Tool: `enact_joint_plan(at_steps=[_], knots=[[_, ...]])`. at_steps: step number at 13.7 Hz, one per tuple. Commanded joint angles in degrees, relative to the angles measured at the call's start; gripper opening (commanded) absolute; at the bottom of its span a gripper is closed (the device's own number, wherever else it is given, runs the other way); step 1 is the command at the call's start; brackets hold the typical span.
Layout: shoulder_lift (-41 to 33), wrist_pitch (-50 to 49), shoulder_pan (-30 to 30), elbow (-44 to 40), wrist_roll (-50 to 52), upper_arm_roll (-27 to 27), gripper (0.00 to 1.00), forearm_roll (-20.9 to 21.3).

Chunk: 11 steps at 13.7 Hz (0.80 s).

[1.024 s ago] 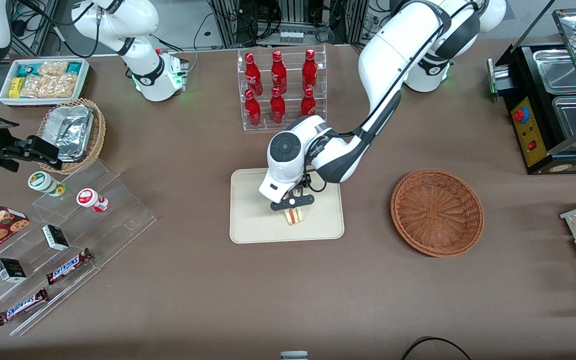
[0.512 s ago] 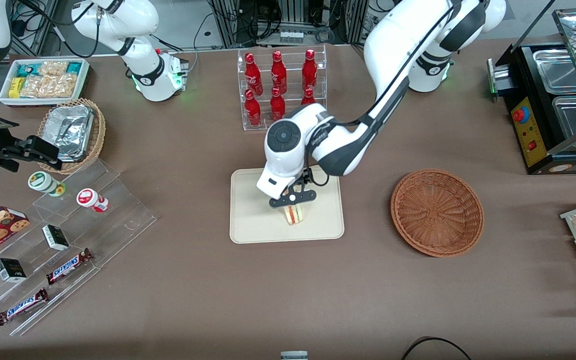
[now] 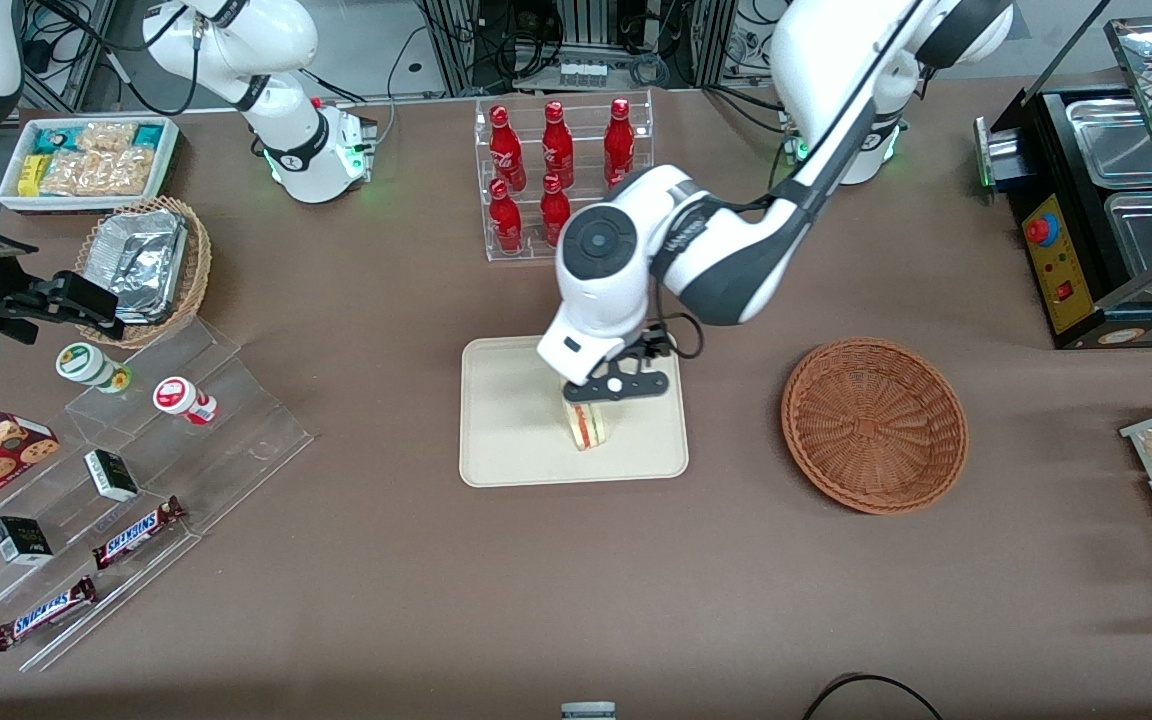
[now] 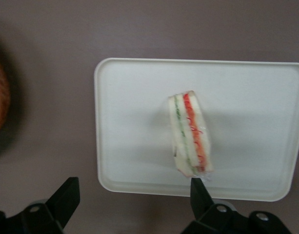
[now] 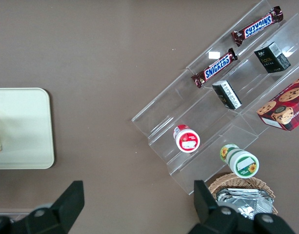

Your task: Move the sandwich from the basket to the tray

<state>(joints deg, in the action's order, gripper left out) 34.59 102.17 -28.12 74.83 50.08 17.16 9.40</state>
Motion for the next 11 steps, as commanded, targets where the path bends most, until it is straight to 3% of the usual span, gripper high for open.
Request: enact_joint_plan(at_steps=[1,8,11], knots=[[-5.1,-3.6,5.6,3.3,-4.7,0.1,1.00,-4.0],[-18.2,-5.3,19.4,17.4,-25.8,0.1,1.00,-4.8],[-22.3,-8.6,24.6,19.6,-33.7,0.1,1.00,-7.4]])
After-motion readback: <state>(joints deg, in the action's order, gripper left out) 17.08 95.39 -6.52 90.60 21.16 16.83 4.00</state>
